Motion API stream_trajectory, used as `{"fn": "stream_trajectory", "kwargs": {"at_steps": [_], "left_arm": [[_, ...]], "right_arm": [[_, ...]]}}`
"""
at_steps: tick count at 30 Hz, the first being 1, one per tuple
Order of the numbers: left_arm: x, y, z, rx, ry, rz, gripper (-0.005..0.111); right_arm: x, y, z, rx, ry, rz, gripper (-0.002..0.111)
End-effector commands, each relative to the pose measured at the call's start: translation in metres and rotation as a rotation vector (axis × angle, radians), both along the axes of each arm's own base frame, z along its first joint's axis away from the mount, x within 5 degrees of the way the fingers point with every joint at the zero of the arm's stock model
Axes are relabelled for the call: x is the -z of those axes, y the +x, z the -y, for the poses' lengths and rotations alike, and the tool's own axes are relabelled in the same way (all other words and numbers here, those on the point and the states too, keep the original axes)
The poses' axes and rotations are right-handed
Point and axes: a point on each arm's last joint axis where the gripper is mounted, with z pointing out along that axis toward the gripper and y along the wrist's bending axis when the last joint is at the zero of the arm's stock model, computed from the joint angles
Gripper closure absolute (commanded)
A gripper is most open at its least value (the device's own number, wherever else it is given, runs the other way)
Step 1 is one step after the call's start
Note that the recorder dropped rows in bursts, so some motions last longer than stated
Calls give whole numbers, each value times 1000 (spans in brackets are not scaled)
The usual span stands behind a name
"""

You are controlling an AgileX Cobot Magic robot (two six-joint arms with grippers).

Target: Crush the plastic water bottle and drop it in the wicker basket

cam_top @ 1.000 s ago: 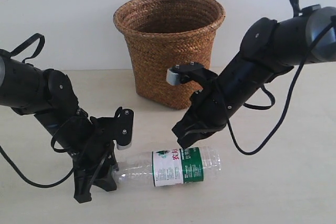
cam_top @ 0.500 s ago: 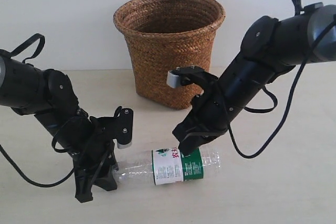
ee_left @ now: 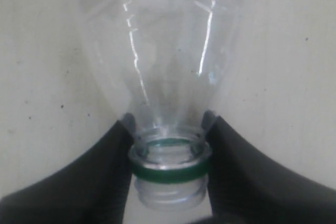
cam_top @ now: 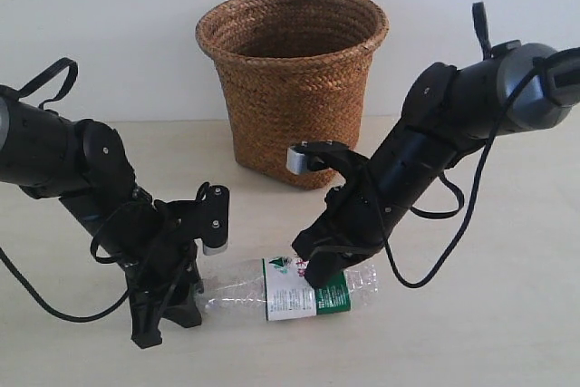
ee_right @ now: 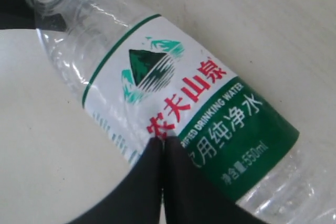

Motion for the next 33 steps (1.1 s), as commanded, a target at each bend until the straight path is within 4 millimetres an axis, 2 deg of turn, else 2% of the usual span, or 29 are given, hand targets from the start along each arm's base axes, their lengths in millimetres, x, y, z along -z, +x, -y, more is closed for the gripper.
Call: {"fn": "stream_trajectory", "kwargs": {"at_steps": [1,8,14,17,20,23,25,26,31,33], "left_arm": [[-2,1,2,-23,-10,9,102],[-2,1,2,-27,-10,3,102],[-2,1,2,-33,-10,0,102],[-2,1,2,-33,-10,0,102],[-2,1,2,-33,-10,0,102],[-2,0,2,-32,-10,-4,102],[-2,0,2,-32,-10,-4,102],[-2,1,2,-27,-5,-1,102],[-1,0,-1,4,25,5,102],[-1,1,-1,4,25,8,102]], "right_arm": [[42,5,5,10,-105,-1,108],[61,12,7,47,-147,9,108],[73,18,13,60,-295,-80,108],[77,21,13,64,-321,-97,108],[73,23,12,54,-320,-108,108],[49,28,4,56,-266,-132,108],[27,28,-1,58,-218,-137,108],[10,29,-2,60,-193,-115,108],[-50,20,-1,65,-111,-31,108],[-62,15,-3,61,-64,-47,108]]}}
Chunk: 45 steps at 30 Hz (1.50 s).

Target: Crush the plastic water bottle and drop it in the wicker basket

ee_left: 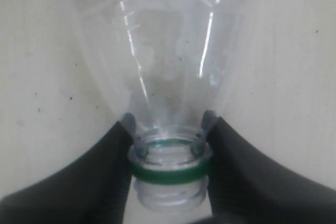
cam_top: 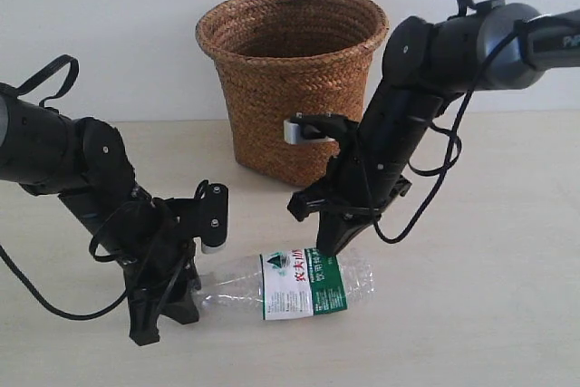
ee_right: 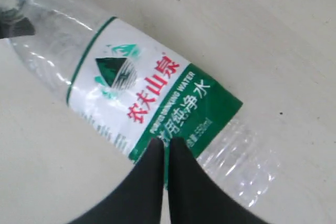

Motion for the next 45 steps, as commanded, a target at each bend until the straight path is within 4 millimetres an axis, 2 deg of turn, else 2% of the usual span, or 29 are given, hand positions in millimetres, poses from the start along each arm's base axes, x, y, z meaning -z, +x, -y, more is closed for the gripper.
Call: {"fn": "stream_trajectory", "kwargs": {"at_steps": [1,5,10,19,25,32,38,45], "left_arm": [[0,-1,1,2,4,-6,102],[0,-1,1,0,3,-7,102],[0,-1,2,-16,-12,-13,102],[0,-1,2,-18,-14,-14,102],[0,-1,2,-19,-15,-16,102],[0,-1,3,-36,-30,-23,102],[0,-1,3,-36,-30,-23,102],[0,-1,3,-36,-30,-23,102]], "right_arm": [[-29,-9,-1,-16,92,-7,108],[-29,-16,-20,-67,154,14,108],[-12,-16,-38,-59,154,41,108],[21,-9,-50,35,195,-31,108],[44,-4,-51,71,170,-54,108],[81,0,-51,107,126,-86,108],[104,0,-48,88,79,-103,108],[109,3,-41,75,-7,-63,108]]}}
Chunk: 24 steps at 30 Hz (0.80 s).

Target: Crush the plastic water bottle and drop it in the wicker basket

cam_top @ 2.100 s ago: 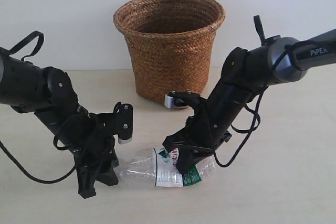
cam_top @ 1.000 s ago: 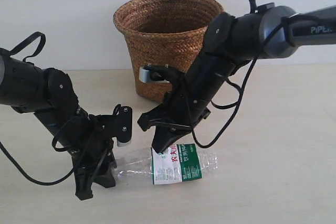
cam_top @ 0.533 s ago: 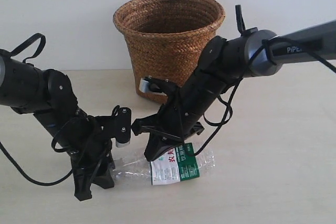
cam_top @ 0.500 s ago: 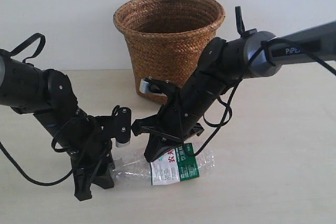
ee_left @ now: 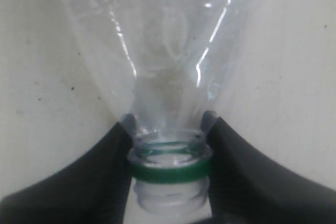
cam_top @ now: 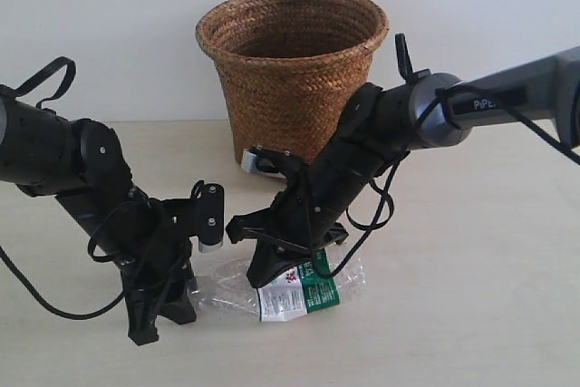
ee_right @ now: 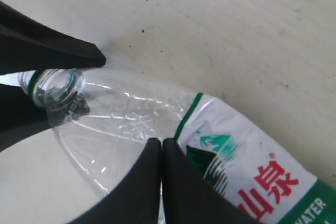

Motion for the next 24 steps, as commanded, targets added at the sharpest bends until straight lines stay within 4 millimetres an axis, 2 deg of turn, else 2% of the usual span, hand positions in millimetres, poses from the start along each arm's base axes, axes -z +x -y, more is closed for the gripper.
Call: {"fn": "stream_trajectory", "kwargs": {"at_steps": [1,4,9,12,14,15,24], "left_arm": [[-3,-1,5,-16,-26,-9,102],[-3,-2,7,-52,-57,-23,102],[-3,-2,7,-52,-57,-23,102],[-3,-2,7,-52,-57,-23,102],[-3,-1,7,-53,-57,-21,102],[-3,-1,7,-53,-57,-21,102],[-3,-1,6,-53,-55,-16,102]], "right_arm": [[37,4,13,-23,-186,52,108],[38,8,13,-41,-217,46,108],[61,6,13,-62,-257,-40,108],[62,8,12,-67,-257,-36,108],[50,12,13,-65,-244,-26,108],[34,14,16,-77,-227,-23,108],[-52,13,29,-121,-140,77,108]]}}
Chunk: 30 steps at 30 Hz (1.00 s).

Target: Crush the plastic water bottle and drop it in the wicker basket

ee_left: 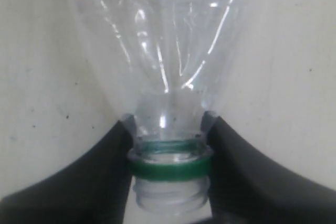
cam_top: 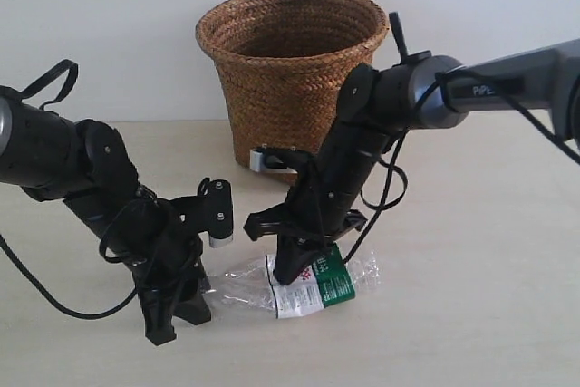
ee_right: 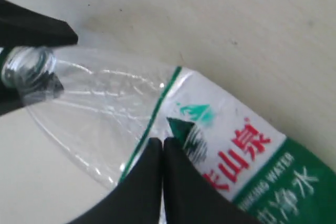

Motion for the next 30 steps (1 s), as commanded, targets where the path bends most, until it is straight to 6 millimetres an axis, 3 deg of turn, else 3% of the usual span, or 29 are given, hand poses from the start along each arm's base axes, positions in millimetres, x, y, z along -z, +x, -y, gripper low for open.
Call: {"fn": "stream_trajectory", "kwargs": {"at_steps": [1,6,12,19,26,30], "left_arm": [[-3,0,0,2,-1,-1,102],[-3,0,0,2,-1,-1,102],[-3,0,0,2,-1,-1,102],[-9,-7,-1,133,6,-18,102],[-55,-15,-3,209,-27,83,102],[-83,-23,-6,224,-46,133,102]], "right_arm": [[-31,0,15,-55,-16,82,108],[-69,-9,20,-110,10,136,108],[-99,-14,50,-111,22,149,108],[-94,-37,113,-39,-5,98,108],[-94,-48,160,140,-31,206,108],[-94,-55,177,256,-148,274,108]]}}
